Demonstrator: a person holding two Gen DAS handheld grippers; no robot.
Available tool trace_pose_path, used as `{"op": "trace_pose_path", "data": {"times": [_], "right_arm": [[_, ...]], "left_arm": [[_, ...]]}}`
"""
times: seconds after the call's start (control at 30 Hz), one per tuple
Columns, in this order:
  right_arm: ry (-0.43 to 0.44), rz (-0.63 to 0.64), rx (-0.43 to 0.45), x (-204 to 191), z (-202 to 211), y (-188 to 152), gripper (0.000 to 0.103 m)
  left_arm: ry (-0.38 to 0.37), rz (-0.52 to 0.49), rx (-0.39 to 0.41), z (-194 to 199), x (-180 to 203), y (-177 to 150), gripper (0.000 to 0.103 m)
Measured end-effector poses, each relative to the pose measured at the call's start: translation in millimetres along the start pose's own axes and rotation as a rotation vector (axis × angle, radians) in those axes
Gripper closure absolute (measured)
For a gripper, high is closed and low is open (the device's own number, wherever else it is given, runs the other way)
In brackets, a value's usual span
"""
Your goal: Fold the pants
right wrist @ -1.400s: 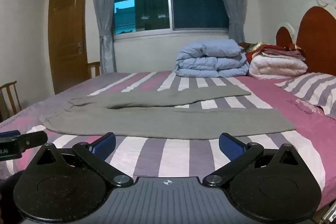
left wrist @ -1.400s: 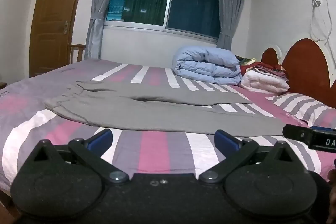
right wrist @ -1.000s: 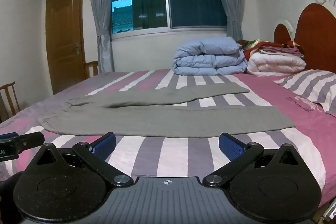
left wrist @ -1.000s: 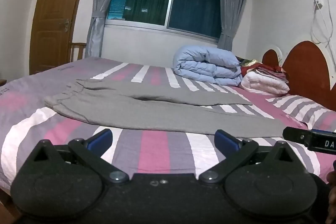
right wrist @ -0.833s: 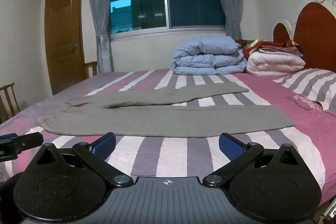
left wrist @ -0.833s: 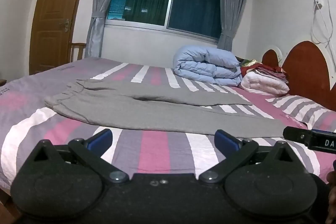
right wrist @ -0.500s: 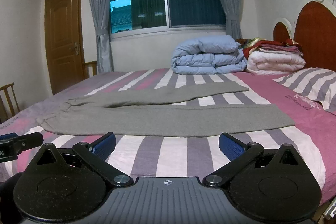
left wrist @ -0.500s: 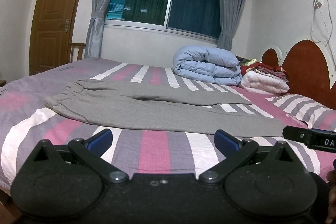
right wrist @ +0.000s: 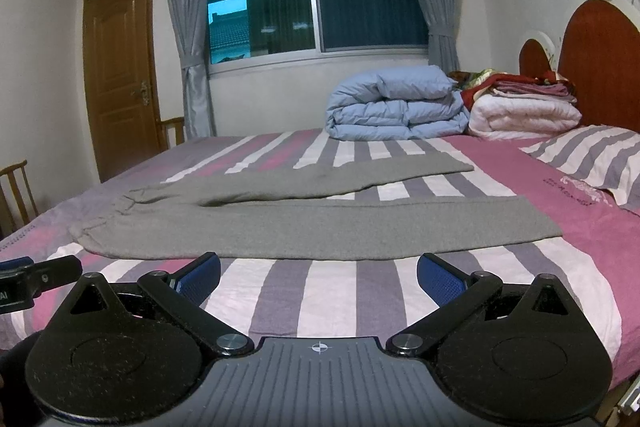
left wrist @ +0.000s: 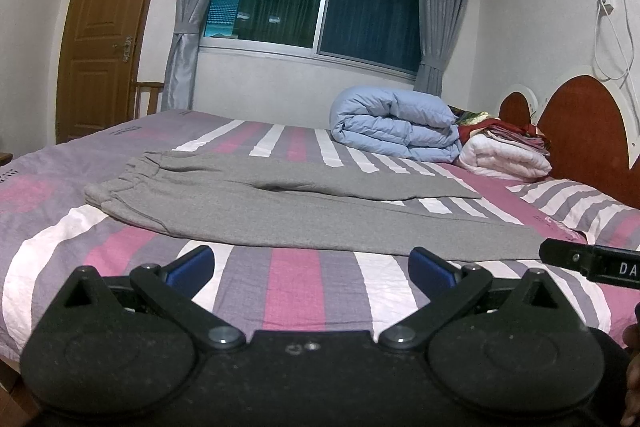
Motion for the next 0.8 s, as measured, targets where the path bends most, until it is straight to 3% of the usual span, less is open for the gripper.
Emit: {"op": "trace_pose_path", "data": {"times": [0.8], "right_arm": [[0.001, -0.003, 0.000, -0.1, -1.3, -0.3, 0.000]], "left_arm": [[-0.001, -0.001, -0.005, 0.4, -0.9, -0.4, 0.006]]}}
Point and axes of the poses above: each gripper's, at about its wrist camera, not at the fingertips, and z roughly against the way its jaws point, x to its right, y to its top, the point moved 8 cm from there along -z, roughly the way its jaws point, and after that the axes turned 2 degrees about -z, right-handed, at the moved point
